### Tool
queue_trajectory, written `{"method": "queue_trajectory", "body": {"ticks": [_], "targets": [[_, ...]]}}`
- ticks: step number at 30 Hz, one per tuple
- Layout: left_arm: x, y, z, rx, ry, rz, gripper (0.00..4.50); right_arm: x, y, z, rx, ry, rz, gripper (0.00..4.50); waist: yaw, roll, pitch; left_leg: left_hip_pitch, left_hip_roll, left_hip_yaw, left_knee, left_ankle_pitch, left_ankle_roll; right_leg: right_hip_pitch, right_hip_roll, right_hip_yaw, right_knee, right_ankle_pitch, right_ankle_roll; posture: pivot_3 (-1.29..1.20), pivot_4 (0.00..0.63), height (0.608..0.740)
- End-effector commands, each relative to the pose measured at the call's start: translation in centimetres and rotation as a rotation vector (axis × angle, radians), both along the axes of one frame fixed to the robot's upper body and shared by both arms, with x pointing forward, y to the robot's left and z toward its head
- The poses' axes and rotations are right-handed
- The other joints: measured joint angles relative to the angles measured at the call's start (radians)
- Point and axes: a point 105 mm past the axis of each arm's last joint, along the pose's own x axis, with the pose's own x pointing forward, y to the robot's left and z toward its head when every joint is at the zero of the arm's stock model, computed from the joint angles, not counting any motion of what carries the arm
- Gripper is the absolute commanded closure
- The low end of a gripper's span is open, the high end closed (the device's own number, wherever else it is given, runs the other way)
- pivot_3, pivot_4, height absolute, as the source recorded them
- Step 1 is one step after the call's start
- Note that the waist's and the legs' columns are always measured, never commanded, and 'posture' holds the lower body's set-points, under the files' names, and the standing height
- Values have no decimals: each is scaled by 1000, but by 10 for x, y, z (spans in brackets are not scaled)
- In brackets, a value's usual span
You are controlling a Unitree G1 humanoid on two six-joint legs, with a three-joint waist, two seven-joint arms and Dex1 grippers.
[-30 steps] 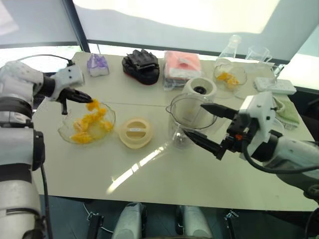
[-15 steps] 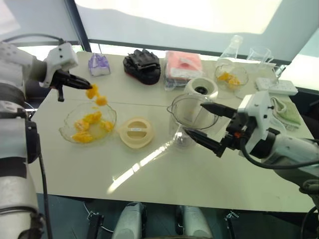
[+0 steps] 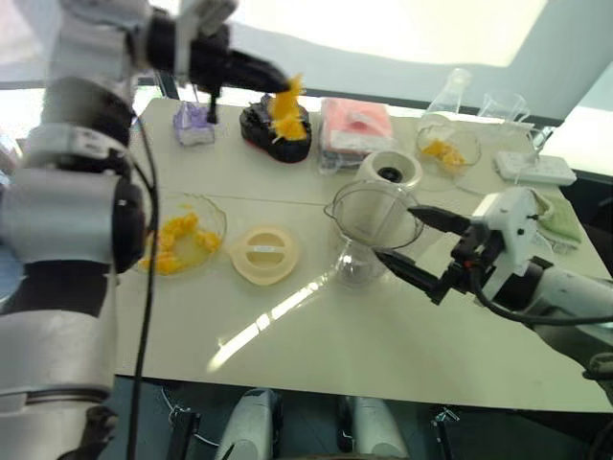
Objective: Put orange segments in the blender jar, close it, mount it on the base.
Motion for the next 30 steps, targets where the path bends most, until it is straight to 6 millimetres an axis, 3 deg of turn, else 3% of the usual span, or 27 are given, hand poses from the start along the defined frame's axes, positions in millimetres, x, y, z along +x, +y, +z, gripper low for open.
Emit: {"method": "queue_trajectory", "body": {"ticks": [1,7,12,18,20,25,30], "targets": [[-12,-26,13,-37,-46,-110,4424,-5,-2,10,-6,-64,-27,0,-7,1,0,1,1,1,0,0,0,0,0,0,1,0,0,0,150,740],[-16,-66,-25,49,-45,-238,4424,-10,-5,10,-1,-75,-80,0,0,1,0,1,1,-2,0,0,0,-1,4,0,3,0,-1,0,150,740],[-15,-76,-70,149,-16,-285,4424,-13,-7,12,0,-86,-113,0,1,2,0,1,2,-2,0,0,0,-1,4,1,3,0,-1,0,150,740],[-15,-79,-110,223,6,-319,4424,-13,-7,13,2,-89,-126,0,2,2,0,0,2,-2,0,0,0,-1,3,1,1,0,-1,0,150,740],[-15,-80,-114,221,8,-324,3607,-12,-7,14,3,-91,-128,0,2,2,0,0,1,-2,0,0,0,-1,3,1,1,0,-1,0,150,740],[-15,-82,-106,164,-4,-327,1063,-13,-8,13,3,-89,-130,0,4,2,0,0,1,-2,0,0,0,-1,3,1,1,0,-1,0,150,740],[-14,-84,-60,-107,132,-287,1063,-15,-16,9,7,-70,-164,0,4,1,0,0,1,-3,0,0,0,-1,3,1,1,0,-1,0,150,740]]}}
